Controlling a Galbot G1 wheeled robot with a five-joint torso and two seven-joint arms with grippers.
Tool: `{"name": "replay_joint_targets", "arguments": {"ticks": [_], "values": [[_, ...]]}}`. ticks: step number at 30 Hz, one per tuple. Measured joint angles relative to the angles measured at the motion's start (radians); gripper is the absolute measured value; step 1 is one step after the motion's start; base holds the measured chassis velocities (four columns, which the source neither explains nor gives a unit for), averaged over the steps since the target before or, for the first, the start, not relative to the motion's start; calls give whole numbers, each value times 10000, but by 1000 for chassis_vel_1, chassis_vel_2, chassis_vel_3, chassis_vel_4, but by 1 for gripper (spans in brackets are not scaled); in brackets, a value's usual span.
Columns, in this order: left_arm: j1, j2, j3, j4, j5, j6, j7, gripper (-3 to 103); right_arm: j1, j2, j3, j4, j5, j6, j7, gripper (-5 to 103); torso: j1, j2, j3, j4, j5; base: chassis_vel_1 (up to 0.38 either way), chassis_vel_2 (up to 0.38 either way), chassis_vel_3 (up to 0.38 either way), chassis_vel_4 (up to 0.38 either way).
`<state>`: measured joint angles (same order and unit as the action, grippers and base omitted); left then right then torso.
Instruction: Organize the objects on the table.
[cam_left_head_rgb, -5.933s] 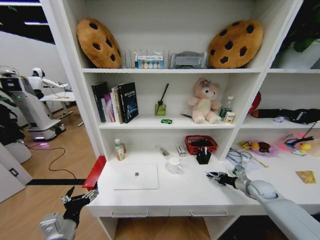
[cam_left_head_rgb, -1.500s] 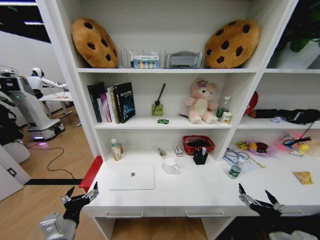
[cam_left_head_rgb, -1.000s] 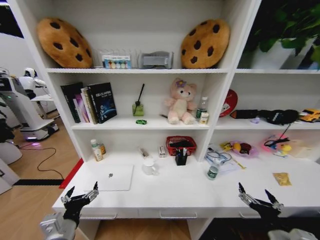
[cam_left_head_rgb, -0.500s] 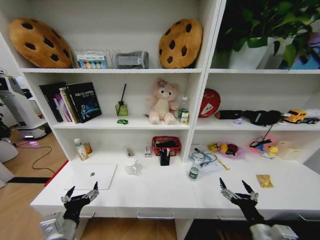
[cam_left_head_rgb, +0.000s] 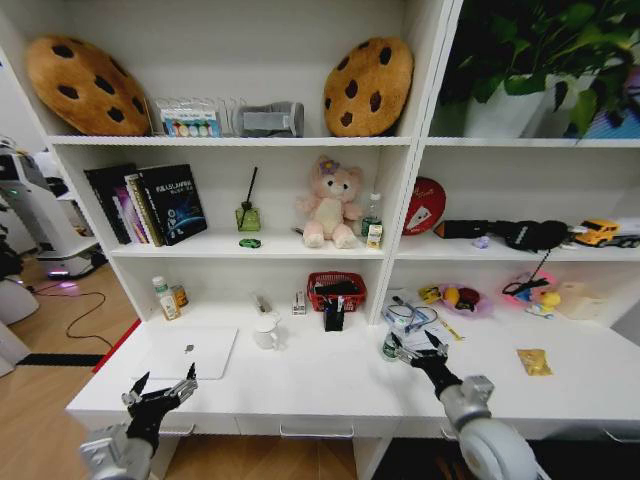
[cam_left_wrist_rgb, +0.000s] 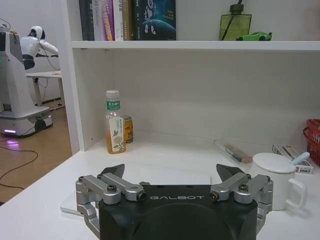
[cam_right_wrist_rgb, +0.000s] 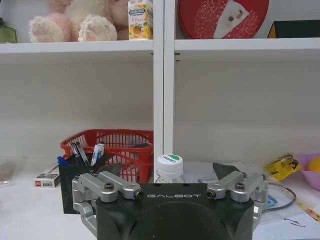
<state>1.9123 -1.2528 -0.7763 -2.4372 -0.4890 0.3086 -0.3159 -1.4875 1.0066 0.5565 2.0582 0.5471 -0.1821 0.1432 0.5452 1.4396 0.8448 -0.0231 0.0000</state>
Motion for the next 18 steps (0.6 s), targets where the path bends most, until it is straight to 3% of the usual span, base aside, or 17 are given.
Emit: {"name": "replay_joint_targets", "arguments": {"ticks": [11, 14, 17, 18], "values": [[0, 0, 0, 1, 0, 0, -2, 100, 924, 18, -543, -1971, 79, 56, -420, 101, -1, 0, -1, -2, 1, 0, 0, 0, 0], [1, 0, 0, 0, 0, 0, -3, 100, 1124, 71, -663, -2267, 17, 126, -468, 93, -1, 0, -1, -1, 0, 0, 0, 0, 0], [0, 0, 0, 0, 0, 0, -3, 100, 1304, 64, -749, -2516, -38, 343, -821, 77, -1, 0, -1, -1, -1, 0, 0, 0, 0], [0, 0, 0, 0, 0, 0, -3, 100, 1304, 64, -749, -2516, -38, 343, -821, 77, -1, 0, -1, -1, -1, 0, 0, 0, 0]]}}
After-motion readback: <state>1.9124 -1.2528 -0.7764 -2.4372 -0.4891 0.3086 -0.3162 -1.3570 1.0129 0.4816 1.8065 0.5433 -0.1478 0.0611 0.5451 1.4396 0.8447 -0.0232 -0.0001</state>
